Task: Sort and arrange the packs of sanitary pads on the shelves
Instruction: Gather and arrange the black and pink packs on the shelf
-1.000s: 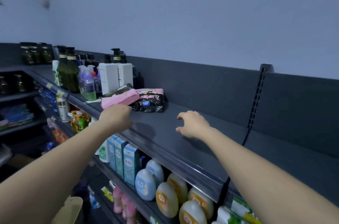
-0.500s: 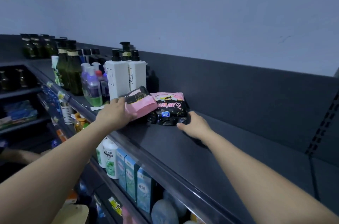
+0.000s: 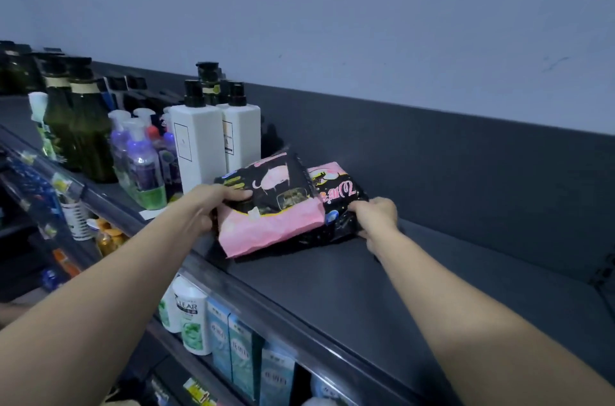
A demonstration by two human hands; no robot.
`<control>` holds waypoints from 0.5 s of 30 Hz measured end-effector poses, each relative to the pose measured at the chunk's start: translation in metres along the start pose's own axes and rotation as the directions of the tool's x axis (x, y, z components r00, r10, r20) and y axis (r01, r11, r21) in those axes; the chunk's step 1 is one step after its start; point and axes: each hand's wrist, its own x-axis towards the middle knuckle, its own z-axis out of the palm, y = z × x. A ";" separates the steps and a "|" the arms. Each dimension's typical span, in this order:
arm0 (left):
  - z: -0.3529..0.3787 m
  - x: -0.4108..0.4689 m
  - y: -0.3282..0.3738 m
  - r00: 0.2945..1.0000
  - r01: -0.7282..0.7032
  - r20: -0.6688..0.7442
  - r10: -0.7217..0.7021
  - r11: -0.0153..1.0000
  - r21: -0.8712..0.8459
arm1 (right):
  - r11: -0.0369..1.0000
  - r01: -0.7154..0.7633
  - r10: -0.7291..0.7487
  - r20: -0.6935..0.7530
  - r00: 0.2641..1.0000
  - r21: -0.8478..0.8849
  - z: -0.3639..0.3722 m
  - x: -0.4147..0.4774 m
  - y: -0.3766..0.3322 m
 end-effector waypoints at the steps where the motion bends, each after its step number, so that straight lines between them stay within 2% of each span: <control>1: 0.007 -0.001 0.003 0.996 -0.061 0.070 0.063 0.998 -0.031 | 0.998 0.042 -0.038 -0.078 0.996 0.054 -0.003 -0.001 -0.003; 3: 0.022 -0.001 0.008 0.962 -0.193 0.186 0.201 0.979 -0.060 | 0.983 0.166 -0.146 -0.224 0.964 0.072 -0.015 -0.006 -0.017; 5: 0.034 -0.006 0.011 0.917 -0.300 0.268 0.297 0.953 -0.028 | 0.947 0.318 -0.285 -0.347 0.894 0.040 -0.032 -0.014 -0.037; 8: 0.041 -0.008 0.013 0.877 -0.387 0.307 0.370 0.922 -0.007 | 0.862 0.503 -0.478 -0.427 0.767 -0.061 -0.059 -0.023 -0.069; 10: 0.041 -0.007 0.012 0.874 -0.395 0.312 0.373 0.919 0.006 | 0.786 0.595 -0.607 -0.390 0.692 -0.168 -0.070 -0.028 -0.084; 12: 0.038 -0.007 0.011 0.857 -0.375 0.385 0.343 0.927 0.009 | 0.714 0.649 -0.700 -0.261 0.665 -0.262 -0.076 -0.028 -0.094; 15: 0.032 -0.009 0.009 0.849 -0.310 0.458 0.264 0.950 0.027 | 0.660 0.578 -0.662 -0.007 0.749 -0.480 -0.080 -0.022 -0.089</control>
